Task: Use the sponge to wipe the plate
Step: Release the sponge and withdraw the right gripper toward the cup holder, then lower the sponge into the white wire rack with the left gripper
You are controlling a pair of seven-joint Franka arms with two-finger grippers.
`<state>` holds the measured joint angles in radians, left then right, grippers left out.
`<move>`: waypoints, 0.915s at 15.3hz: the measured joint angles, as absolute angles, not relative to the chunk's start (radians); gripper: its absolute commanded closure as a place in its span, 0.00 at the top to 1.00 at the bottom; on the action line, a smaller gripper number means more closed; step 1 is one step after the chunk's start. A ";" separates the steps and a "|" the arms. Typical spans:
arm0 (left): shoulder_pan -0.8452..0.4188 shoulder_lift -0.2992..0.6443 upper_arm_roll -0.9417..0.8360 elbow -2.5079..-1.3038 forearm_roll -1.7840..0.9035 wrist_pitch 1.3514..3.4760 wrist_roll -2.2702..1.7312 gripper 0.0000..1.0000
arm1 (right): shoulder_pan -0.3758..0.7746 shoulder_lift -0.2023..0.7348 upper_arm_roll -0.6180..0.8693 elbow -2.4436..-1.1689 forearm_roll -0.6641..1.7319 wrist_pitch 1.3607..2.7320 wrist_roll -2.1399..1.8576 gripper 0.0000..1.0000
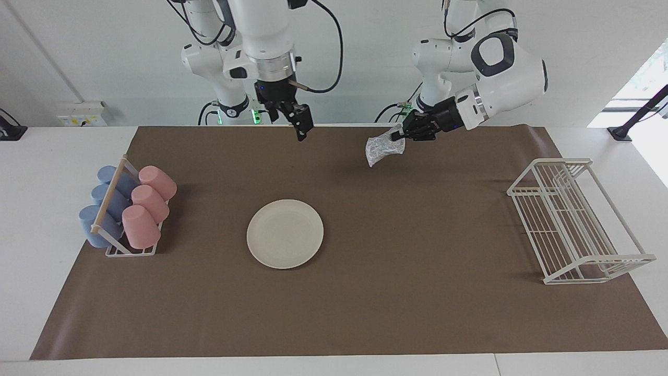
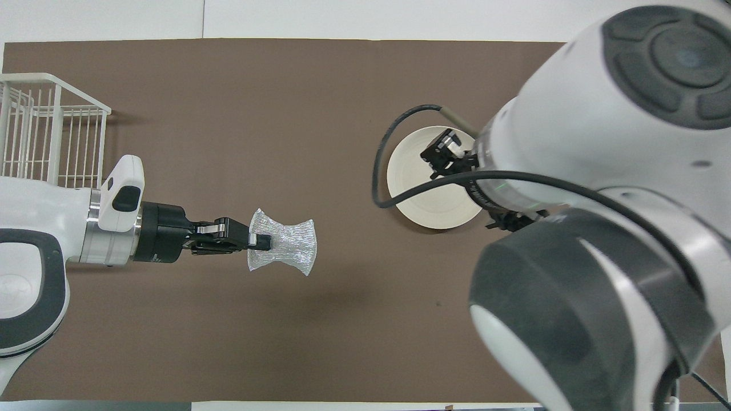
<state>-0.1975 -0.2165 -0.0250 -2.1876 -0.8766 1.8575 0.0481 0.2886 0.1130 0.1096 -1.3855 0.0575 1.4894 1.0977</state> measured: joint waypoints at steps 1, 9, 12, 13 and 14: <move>-0.196 -0.215 -0.025 -2.180 -0.803 1.858 0.017 0.00 | 0.239 0.101 0.108 -1.386 0.057 1.467 0.975 1.00; -0.192 -0.110 -0.032 -1.966 -0.164 1.816 -0.205 0.00 | 0.076 0.062 0.099 -1.390 -0.050 1.374 0.163 1.00; -0.195 -0.092 -0.040 -1.927 0.050 1.742 -0.226 0.00 | 0.076 0.031 0.100 -1.411 -0.057 1.371 0.122 1.00; -0.207 -0.083 -0.041 -1.909 0.124 1.704 -0.243 0.00 | 0.076 0.011 0.100 -1.428 -0.057 1.371 0.121 1.00; -0.226 -0.068 -0.043 -1.885 0.198 1.661 -0.266 0.00 | 0.075 -0.009 0.100 -1.446 -0.057 1.371 0.120 1.00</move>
